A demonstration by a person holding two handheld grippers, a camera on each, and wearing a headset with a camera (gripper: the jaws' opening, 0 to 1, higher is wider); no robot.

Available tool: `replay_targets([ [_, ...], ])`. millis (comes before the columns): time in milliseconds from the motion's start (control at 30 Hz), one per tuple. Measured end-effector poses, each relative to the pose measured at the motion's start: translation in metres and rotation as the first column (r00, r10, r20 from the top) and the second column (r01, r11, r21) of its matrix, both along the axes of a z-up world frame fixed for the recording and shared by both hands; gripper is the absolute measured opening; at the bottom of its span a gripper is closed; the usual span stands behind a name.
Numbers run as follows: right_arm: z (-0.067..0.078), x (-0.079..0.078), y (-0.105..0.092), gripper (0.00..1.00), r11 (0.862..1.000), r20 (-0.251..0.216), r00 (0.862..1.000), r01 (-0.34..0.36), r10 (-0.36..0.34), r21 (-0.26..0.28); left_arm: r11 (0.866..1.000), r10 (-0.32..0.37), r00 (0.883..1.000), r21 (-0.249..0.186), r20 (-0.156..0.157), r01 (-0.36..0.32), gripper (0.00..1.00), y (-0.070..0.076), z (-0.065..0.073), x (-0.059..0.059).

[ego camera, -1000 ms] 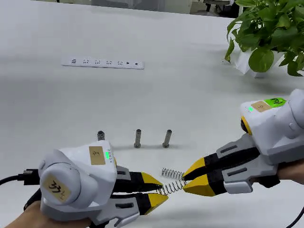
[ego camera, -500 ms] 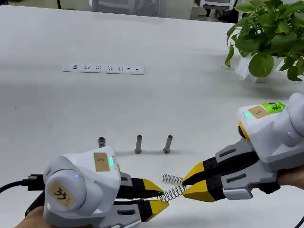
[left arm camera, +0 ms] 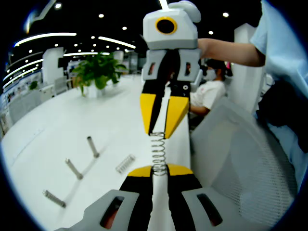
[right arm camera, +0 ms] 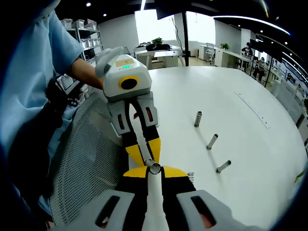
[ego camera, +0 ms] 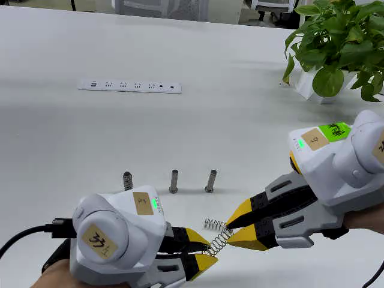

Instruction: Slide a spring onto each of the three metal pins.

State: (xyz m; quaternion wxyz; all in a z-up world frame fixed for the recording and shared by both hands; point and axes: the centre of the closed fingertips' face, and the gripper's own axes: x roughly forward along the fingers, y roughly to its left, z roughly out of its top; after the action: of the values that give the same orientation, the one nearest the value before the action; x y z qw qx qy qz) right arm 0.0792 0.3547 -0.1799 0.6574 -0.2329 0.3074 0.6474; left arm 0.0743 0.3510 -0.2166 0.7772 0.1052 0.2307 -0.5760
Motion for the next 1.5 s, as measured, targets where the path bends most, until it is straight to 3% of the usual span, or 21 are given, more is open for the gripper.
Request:
replay_targets([
  [333,0.001,0.001,0.001,0.11,0.998,0.054,0.997,-0.048,0.051,-0.047,1.000,0.017,0.999,-0.015,-0.043,-0.018,0.09,-0.003,-0.001,0.000],
  [533,0.002,0.000,0.000,0.11,0.997,0.058,0.996,-0.061,0.064,-0.057,0.999,0.030,0.997,-0.034,-0.068,-0.032,0.09,-0.004,0.000,-0.001],
  [833,0.007,-0.005,0.001,0.16,0.997,0.020,0.997,-0.075,0.075,-0.033,0.998,0.007,0.998,-0.059,-0.062,-0.010,0.09,-0.005,0.004,-0.008],
  [1033,0.013,-0.006,0.002,0.22,0.997,-0.030,0.996,-0.081,0.080,-0.014,0.997,-0.018,0.999,-0.073,-0.028,0.016,0.09,-0.009,0.008,-0.012],
  [1333,0.001,-0.013,-0.003,0.20,0.980,-0.068,0.986,-0.162,0.155,-0.116,0.996,-0.036,0.999,-0.077,0.002,0.037,0.09,-0.013,0.016,-0.008],
  [1500,-0.002,-0.013,-0.003,0.17,0.975,-0.090,0.982,-0.178,0.167,-0.133,0.996,-0.052,0.999,-0.073,0.012,0.052,0.09,-0.015,0.017,-0.007],
])
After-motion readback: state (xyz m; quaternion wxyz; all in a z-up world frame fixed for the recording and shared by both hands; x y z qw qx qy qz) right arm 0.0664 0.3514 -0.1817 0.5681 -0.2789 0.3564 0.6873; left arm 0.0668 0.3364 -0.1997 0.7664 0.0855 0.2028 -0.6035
